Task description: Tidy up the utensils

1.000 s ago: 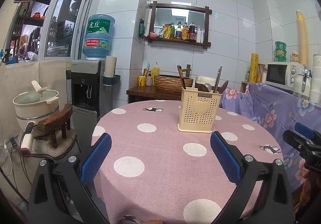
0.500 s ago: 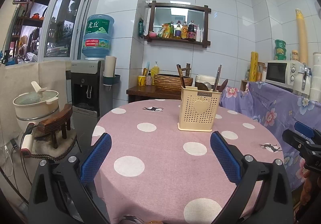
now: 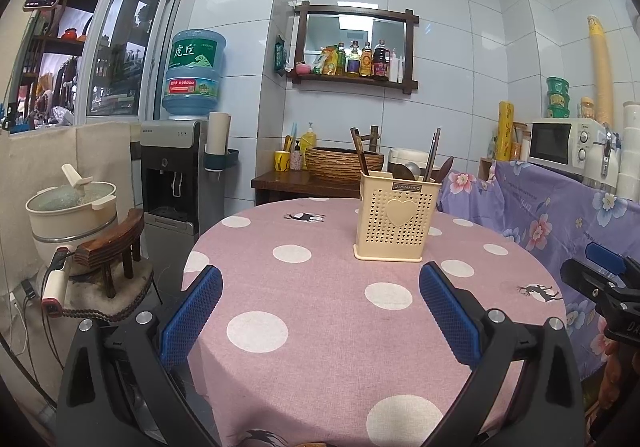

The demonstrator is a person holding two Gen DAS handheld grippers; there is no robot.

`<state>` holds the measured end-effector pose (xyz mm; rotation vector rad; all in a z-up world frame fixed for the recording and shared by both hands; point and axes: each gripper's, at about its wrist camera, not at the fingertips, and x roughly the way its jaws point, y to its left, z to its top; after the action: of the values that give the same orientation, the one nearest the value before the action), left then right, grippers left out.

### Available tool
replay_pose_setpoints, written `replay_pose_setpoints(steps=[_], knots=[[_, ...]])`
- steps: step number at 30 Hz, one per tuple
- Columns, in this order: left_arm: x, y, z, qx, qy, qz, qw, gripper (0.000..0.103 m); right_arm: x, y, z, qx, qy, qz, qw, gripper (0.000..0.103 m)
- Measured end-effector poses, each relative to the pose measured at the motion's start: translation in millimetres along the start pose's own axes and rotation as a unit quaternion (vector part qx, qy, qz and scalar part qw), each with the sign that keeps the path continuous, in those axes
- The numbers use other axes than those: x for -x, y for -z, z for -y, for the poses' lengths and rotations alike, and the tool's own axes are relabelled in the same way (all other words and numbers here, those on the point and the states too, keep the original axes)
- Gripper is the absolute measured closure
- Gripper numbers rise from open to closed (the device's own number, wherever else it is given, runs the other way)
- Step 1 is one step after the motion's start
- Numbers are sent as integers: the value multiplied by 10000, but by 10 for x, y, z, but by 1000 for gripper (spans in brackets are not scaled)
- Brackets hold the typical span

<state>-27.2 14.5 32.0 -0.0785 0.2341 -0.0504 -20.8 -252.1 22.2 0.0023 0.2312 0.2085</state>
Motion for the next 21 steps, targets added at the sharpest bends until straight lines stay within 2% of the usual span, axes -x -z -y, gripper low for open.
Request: replay_pose_setpoints(steps=[21], knots=[[3, -10, 4, 1, 18, 2, 10000, 5, 2, 31, -7, -3, -35, -51, 10000, 6]])
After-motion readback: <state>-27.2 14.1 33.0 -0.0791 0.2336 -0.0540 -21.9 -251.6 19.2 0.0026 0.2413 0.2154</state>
